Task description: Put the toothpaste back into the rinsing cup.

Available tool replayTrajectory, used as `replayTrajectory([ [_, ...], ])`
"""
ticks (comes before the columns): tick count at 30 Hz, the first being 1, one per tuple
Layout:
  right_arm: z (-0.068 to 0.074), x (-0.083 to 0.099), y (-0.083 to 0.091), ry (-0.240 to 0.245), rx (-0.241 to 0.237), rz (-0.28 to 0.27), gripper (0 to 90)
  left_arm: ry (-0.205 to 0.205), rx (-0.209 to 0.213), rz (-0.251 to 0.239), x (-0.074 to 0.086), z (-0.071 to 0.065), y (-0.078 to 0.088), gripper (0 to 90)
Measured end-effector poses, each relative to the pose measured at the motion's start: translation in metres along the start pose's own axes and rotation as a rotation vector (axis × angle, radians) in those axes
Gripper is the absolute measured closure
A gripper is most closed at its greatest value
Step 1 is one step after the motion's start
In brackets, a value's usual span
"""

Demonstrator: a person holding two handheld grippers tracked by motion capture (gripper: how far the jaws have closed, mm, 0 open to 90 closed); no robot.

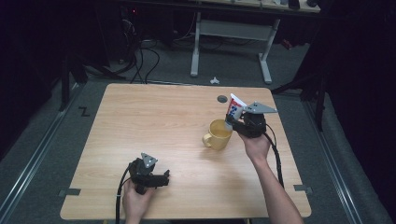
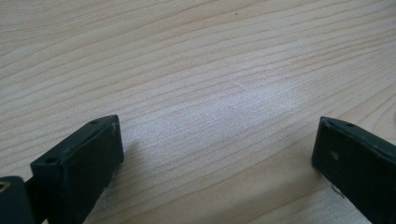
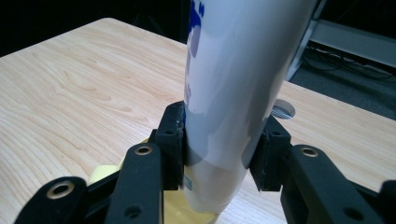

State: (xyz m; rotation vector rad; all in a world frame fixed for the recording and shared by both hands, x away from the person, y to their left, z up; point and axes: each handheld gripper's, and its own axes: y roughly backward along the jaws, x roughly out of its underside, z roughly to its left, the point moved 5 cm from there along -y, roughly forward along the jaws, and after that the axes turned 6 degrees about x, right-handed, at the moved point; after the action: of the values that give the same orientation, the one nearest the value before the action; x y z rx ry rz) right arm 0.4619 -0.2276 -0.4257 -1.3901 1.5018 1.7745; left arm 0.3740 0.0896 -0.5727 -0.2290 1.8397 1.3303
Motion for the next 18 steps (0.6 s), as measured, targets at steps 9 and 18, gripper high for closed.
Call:
replayTrajectory([
  [9, 0.0042, 0.0002, -0.0021, 0.011, -0.011, 0.008, 61.8, 0.0, 0.0, 0.0, 0.0, 0.0, 0.0, 2.2],
  [18, 0.0076, 0.0026, -0.0069, 0.014, -0.02, 0.019, 61.8, 0.001, -0.001, -0.001, 0.0, 0.0, -0.0001, 2.2],
])
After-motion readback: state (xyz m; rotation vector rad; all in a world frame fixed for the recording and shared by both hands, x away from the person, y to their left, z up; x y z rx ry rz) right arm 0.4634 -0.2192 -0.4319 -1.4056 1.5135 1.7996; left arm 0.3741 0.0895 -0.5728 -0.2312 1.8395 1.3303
